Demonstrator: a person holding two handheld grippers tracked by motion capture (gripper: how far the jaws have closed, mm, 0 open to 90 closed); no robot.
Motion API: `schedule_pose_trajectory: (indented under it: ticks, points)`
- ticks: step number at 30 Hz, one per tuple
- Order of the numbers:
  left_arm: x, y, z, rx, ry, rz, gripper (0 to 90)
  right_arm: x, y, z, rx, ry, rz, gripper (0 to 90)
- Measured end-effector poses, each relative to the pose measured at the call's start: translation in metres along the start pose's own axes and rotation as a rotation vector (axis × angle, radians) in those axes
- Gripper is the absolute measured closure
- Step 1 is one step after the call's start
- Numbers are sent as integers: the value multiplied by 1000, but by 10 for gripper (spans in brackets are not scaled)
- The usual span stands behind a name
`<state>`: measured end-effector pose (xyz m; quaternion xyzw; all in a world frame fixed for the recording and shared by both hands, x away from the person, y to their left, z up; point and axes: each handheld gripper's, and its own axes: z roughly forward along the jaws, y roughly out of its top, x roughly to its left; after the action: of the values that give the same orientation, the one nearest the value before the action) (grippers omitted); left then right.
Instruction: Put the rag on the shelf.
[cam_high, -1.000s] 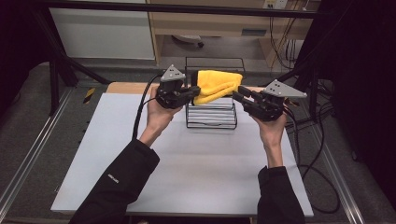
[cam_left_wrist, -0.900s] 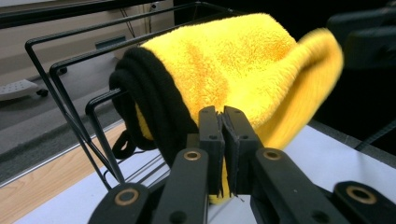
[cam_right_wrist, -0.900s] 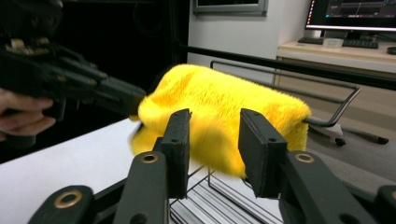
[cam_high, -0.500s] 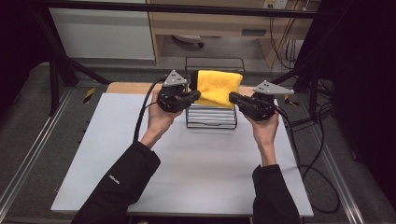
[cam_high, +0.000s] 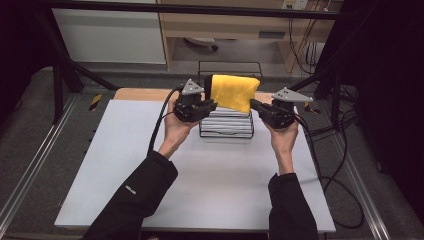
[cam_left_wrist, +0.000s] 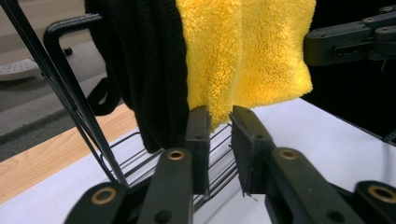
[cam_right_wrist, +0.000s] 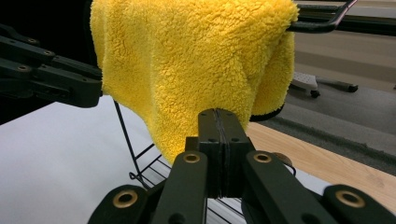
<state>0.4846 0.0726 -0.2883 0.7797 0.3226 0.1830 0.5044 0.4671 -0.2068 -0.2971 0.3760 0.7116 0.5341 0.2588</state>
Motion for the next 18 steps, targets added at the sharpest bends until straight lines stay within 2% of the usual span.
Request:
schedule_pose_trajectory:
  ticks: [4, 7, 11, 18]
  points:
    - [0, 0, -4, -5, -5, 0, 664, 1, 0, -4, -15, 19, 1, 838]
    - [0, 0, -10, -7, -14, 0, 565, 2, 1, -10, -25, 47, 11, 759]
    - [1, -2, -19, 5, 3, 9, 434, 4, 1, -19, -24, 83, 28, 614]
    - [7, -21, -34, 38, -5, -7, 275, 11, -4, -34, 9, 100, 21, 409]
